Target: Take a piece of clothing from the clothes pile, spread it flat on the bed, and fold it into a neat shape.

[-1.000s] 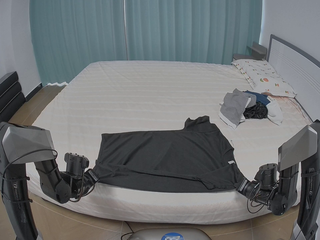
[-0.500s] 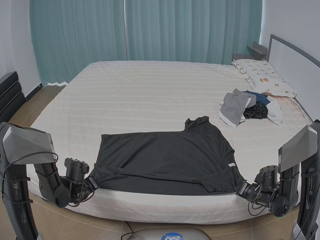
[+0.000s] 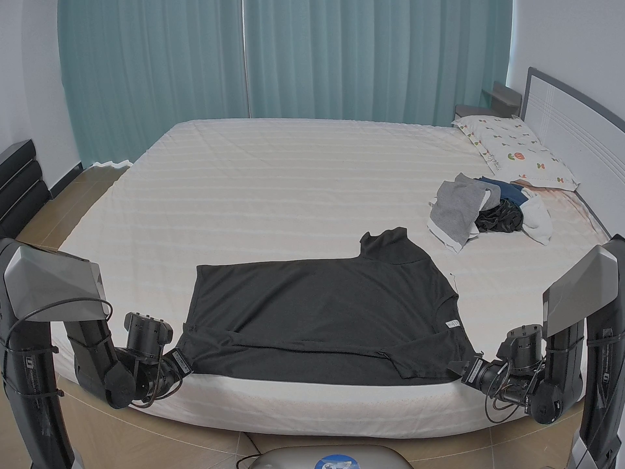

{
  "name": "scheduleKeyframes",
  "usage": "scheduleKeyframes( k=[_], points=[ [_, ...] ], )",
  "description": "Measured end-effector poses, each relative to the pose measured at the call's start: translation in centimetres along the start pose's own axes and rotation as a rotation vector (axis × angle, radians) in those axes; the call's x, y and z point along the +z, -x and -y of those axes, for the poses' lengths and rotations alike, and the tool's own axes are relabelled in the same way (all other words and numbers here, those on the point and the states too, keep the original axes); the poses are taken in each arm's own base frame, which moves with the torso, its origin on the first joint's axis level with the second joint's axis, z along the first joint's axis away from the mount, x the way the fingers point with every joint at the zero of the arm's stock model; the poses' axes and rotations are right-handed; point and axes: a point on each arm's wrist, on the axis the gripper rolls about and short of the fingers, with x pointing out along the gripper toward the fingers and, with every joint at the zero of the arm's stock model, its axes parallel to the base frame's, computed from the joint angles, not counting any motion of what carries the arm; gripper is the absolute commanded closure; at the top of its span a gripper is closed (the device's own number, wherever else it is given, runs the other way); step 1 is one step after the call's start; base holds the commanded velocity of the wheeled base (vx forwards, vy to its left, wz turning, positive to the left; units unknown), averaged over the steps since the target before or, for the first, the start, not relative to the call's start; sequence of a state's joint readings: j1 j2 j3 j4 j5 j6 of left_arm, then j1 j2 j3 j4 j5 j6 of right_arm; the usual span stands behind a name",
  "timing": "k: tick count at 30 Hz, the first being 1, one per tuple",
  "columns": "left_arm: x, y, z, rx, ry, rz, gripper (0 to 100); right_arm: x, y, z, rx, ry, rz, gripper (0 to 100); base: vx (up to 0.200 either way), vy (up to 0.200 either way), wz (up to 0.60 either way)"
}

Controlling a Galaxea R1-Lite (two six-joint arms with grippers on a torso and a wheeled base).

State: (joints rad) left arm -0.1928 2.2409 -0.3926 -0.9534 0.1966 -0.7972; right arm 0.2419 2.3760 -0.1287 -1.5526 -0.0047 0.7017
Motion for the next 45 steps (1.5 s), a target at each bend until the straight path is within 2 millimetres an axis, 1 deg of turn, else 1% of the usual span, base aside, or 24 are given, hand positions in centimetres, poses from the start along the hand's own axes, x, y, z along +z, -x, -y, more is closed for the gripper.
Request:
scheduleKeyframes(
  k=[6, 10, 12, 14, 18, 24, 30, 38, 43, 44, 45],
  points=[
    [0.7, 0.6, 0.2, -0.018, -0.011, 0.022, 0, 0.7, 1.1, -0.4, 0.022, -0.004, 0.029, 0, 0.000, 0.000, 0.00],
    [1.7, 1.6, 0.7, -0.054, -0.021, 0.061, 0, 2.0, 2.6, -0.9, 0.060, -0.018, 0.084, 0, 0.000, 0.000, 0.00],
    [2.3, 2.0, 0.9, -0.072, -0.006, 0.083, 0, 2.8, 3.2, -0.8, 0.073, -0.033, 0.114, 0, 0.000, 0.000, 0.00],
    [3.0, 2.2, 1.1, -0.089, 0.031, 0.108, 0, 3.6, 3.6, -0.5, 0.085, -0.049, 0.139, 0, 0.200, 0.000, 0.00],
    [4.5, 2.3, 1.2, -0.127, 0.093, 0.135, 0, 4.7, 3.9, -0.1, 0.111, -0.070, 0.164, 0, 0.200, 0.000, 0.00],
    [5.3, 2.3, 1.4, -0.231, 0.104, 0.074, 0, 5.2, 3.8, 0.1, 0.121, -0.080, 0.175, 0, 0.200, 0.000, 0.00],
    [5.4, 1.1, 1.6, -0.231, 0.104, 0.069, 0, 5.3, 3.4, 0.4, 0.122, -0.085, 0.164, 0, 0.000, 0.000, 0.00],
    [4.4, -0.7, 1.2, -0.197, 0.090, 0.022, 0, 5.0, 2.7, 0.8, 0.104, -0.087, 0.147, 0, 0.000, 0.000, 0.00],
    [3.9, -1.2, 1.1, -0.191, 0.083, 0.001, 0, 4.9, 2.6, 0.9, 0.100, -0.089, 0.141, 0, 0.000, 0.000, 0.00],
    [3.7, -1.3, 1.2, -0.190, 0.080, -0.003, 100, 4.9, 2.6, 0.9, 0.098, -0.089, 0.139, 0, 0.000, 0.000, 0.00],
    [3.6, -1.4, 1.2, -0.189, 0.077, -0.006, 100, 4.9, 2.5, 0.9, 0.097, -0.089, 0.137, 0, 0.000, 0.000, 0.00]
  ],
)
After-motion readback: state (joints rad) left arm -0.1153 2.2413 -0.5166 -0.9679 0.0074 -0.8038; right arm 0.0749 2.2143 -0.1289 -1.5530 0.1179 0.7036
